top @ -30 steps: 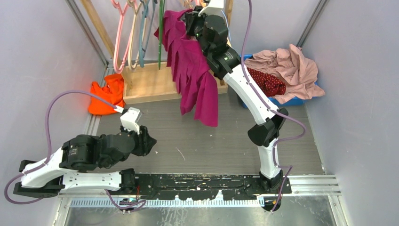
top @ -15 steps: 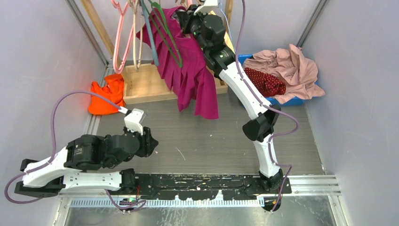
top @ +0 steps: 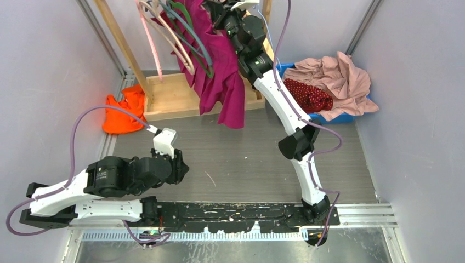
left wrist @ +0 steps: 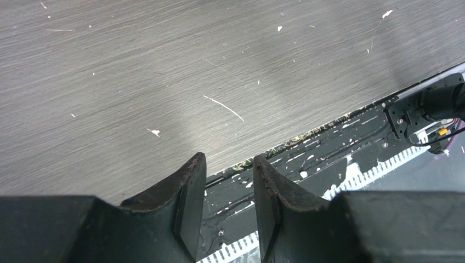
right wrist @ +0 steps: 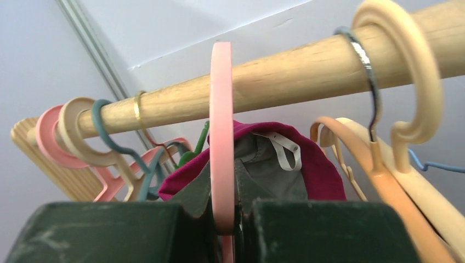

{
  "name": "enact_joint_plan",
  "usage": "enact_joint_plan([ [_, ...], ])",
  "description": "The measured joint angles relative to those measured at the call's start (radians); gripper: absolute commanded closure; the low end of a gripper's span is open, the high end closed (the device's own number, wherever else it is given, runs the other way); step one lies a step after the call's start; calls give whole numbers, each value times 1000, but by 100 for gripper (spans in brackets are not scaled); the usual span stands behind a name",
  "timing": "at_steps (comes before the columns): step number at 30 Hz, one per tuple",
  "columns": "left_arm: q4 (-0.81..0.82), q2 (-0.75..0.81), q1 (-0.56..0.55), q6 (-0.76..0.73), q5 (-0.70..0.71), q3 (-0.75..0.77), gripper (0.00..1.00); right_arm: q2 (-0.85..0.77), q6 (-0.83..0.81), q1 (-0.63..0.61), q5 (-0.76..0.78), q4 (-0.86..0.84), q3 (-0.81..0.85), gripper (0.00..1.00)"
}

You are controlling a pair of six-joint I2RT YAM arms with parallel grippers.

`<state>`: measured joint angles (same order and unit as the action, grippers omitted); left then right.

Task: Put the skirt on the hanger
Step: Place the hanger on the clothesline.

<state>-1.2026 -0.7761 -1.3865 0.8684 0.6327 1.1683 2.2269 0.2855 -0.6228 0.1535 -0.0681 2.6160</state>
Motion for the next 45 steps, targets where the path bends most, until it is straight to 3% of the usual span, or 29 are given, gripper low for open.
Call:
enact_joint_plan([
  [11, 8, -4, 0, 19, -16, -10, 63, 95, 69, 42, 8, -104, 85, 99],
  [45, 46, 4, 0, 18, -33, -36, 65, 202, 135, 48, 24, -318, 127, 99],
])
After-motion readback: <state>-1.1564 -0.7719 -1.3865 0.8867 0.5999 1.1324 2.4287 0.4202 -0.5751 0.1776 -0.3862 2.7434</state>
